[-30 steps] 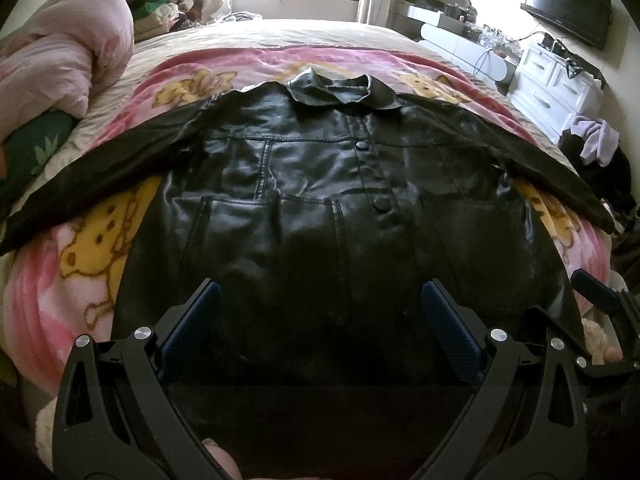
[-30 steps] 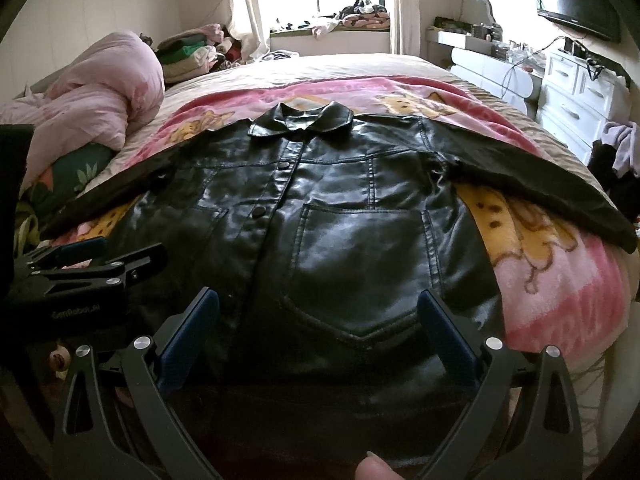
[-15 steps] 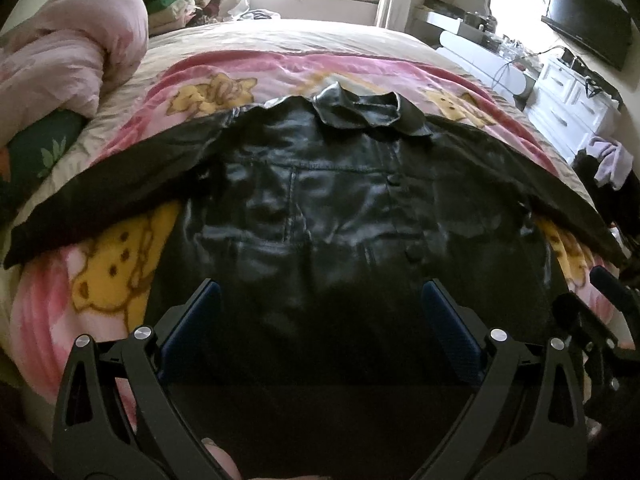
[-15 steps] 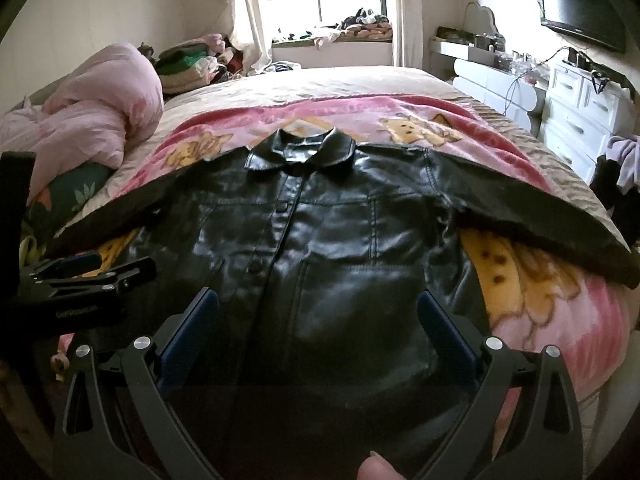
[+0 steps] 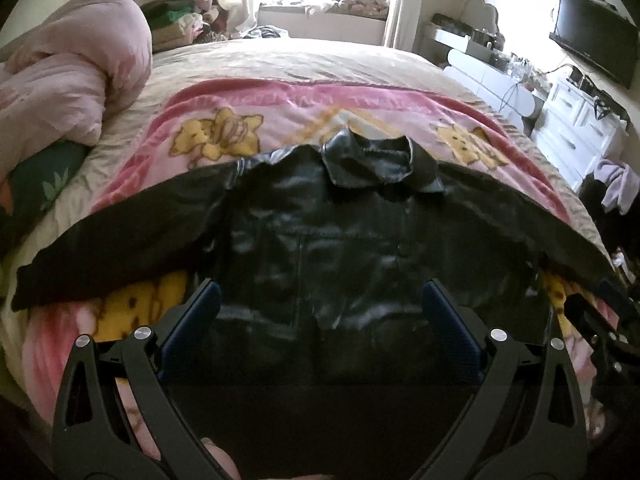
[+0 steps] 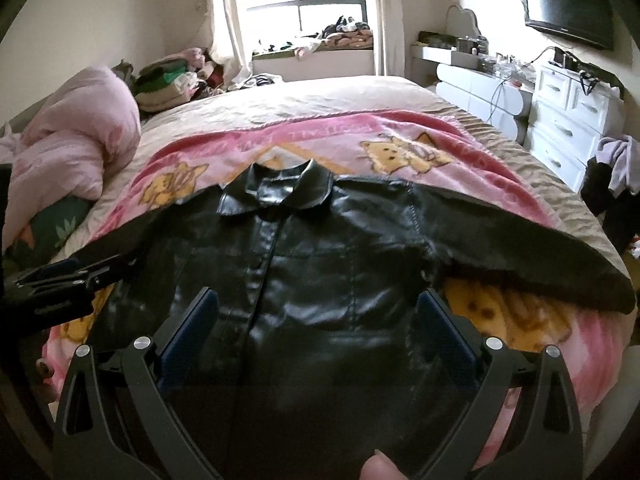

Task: Fold large clothes
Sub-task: 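Grasp the jacket sleeve with the right gripper and lift it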

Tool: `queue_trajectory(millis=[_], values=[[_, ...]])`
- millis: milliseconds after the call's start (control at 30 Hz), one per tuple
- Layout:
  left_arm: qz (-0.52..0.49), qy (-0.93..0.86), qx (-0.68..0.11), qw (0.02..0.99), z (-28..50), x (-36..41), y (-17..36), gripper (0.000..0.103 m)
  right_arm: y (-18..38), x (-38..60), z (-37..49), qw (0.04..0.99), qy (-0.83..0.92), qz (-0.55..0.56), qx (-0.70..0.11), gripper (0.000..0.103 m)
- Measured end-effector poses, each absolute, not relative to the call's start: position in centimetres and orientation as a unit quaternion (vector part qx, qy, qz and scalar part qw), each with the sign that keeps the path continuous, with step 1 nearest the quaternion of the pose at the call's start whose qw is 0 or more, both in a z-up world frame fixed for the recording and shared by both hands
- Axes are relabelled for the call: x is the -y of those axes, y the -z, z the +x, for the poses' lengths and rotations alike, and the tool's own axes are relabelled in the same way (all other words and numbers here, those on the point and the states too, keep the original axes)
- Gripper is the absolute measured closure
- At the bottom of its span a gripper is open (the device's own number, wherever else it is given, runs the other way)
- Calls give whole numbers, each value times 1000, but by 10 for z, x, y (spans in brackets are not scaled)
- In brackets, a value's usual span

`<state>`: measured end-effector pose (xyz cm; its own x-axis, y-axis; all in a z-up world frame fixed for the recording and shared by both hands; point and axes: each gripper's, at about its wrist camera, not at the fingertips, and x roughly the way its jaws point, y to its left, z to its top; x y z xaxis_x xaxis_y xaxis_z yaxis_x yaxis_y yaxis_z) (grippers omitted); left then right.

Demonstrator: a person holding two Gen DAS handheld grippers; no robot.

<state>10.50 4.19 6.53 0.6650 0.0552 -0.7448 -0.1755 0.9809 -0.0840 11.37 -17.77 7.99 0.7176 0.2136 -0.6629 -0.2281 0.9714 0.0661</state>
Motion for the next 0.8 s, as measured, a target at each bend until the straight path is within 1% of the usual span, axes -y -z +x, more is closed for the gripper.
queue_trajectory(millis=[367,467,800], values=[[-80,-47,-416,905,157,-37,-69,9,-114,193,160,938,-96,11,-334,4],[-65,-41,-414,907,171,-30,-69,9,-124,204,173,944,-83,25,-317,4],[-62,-6,-420,905,209,-12,-56,9,-114,243,214,948,-27,55,-311,4]])
